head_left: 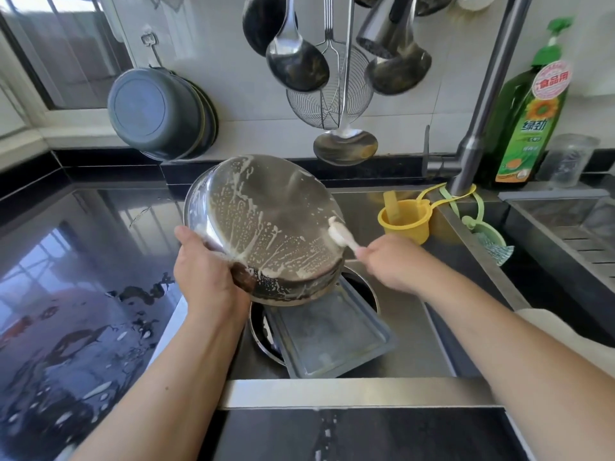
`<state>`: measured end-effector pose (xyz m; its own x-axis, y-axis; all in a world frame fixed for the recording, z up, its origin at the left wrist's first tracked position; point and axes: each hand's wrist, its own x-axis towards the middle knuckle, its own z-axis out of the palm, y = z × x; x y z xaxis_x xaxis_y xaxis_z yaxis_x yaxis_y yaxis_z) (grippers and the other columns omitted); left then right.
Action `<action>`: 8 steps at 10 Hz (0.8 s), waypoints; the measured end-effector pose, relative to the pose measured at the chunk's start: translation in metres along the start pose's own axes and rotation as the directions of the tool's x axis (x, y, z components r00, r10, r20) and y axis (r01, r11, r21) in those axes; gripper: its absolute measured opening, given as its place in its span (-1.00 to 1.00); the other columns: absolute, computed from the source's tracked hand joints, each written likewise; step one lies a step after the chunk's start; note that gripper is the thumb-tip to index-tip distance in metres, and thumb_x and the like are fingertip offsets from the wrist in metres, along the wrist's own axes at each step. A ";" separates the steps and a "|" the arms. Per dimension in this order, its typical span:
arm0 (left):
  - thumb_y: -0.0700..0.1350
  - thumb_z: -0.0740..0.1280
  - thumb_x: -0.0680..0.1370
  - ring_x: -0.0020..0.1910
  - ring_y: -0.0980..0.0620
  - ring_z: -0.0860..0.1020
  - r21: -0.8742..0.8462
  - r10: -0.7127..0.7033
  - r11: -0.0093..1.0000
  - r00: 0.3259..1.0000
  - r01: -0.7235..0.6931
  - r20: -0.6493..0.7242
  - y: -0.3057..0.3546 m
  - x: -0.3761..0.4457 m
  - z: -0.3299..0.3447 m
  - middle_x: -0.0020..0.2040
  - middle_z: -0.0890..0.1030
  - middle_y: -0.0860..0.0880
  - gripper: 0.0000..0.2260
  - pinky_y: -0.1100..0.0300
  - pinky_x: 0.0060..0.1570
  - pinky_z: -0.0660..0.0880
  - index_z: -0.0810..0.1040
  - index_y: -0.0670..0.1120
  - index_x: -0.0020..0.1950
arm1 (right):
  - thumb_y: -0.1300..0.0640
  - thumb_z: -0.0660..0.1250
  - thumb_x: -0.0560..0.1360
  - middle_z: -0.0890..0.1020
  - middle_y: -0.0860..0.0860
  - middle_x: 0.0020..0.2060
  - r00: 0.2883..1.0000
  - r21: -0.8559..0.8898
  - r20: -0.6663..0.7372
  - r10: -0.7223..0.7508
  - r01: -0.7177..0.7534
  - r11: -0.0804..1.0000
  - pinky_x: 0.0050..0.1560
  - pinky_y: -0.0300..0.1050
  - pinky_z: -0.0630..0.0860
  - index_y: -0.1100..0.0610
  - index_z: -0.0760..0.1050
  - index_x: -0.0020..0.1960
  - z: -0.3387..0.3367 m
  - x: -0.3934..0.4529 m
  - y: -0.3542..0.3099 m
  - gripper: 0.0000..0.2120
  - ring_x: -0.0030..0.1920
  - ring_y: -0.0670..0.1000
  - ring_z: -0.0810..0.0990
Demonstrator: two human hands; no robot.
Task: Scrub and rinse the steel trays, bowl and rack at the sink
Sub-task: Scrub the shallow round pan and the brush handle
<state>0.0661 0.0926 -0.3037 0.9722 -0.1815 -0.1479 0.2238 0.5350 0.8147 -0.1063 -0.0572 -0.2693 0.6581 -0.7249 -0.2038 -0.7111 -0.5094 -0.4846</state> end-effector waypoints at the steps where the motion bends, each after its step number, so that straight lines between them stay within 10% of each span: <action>1: 0.21 0.18 0.69 -0.23 -0.05 0.48 0.024 0.010 1.000 1.000 -0.010 0.005 -0.001 0.000 0.001 -0.39 0.42 -0.02 -0.37 -0.39 0.14 0.55 0.41 0.00 -0.56 | -0.08 0.14 0.67 0.59 0.15 -0.16 1.000 -0.002 -0.017 0.008 -0.008 1.000 -0.18 -0.08 0.38 0.17 0.53 -0.11 0.006 0.001 0.004 -0.61 -0.17 0.13 0.50; 2: 0.17 0.18 0.71 -0.37 -0.01 0.42 0.017 0.022 1.000 1.000 -0.022 -0.005 0.000 -0.003 0.002 -0.46 0.36 0.01 -0.36 -0.19 0.03 0.59 0.36 0.00 -0.57 | -0.09 0.21 0.64 0.56 0.07 -0.33 0.995 0.068 0.054 -0.085 0.081 0.994 -0.24 -0.09 0.36 0.14 0.53 -0.24 0.013 -0.013 -0.006 -0.60 -0.28 0.08 0.49; 6: 0.18 0.20 0.68 -0.14 -0.15 0.53 0.082 0.060 0.994 0.992 -0.069 0.114 -0.001 -0.005 0.005 -0.22 0.51 -0.14 -0.45 -0.48 0.16 0.51 0.53 0.06 -0.49 | -0.05 0.09 0.71 0.57 0.12 -0.16 0.997 -0.070 -0.008 0.072 -0.072 0.995 -0.31 -0.10 0.35 0.21 0.56 0.10 0.004 0.009 0.002 -0.61 -0.18 0.11 0.53; 8: 0.13 0.19 0.73 -0.34 -0.05 0.51 0.079 0.039 0.996 0.997 -0.044 0.066 0.004 -0.016 0.010 -0.43 0.46 -0.04 -0.42 -0.18 0.02 0.58 0.43 0.02 -0.50 | -0.08 0.16 0.68 0.53 0.03 -0.36 0.989 0.139 0.066 -0.129 0.119 0.983 -0.25 -0.09 0.34 0.10 0.48 -0.26 0.023 -0.021 -0.016 -0.58 -0.31 0.06 0.48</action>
<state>0.0512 0.0895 -0.2923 0.9734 -0.2150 -0.0788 0.1748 0.4752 0.8624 -0.1030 -0.0234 -0.2770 0.7594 -0.6208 -0.1947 -0.5861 -0.5226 -0.6192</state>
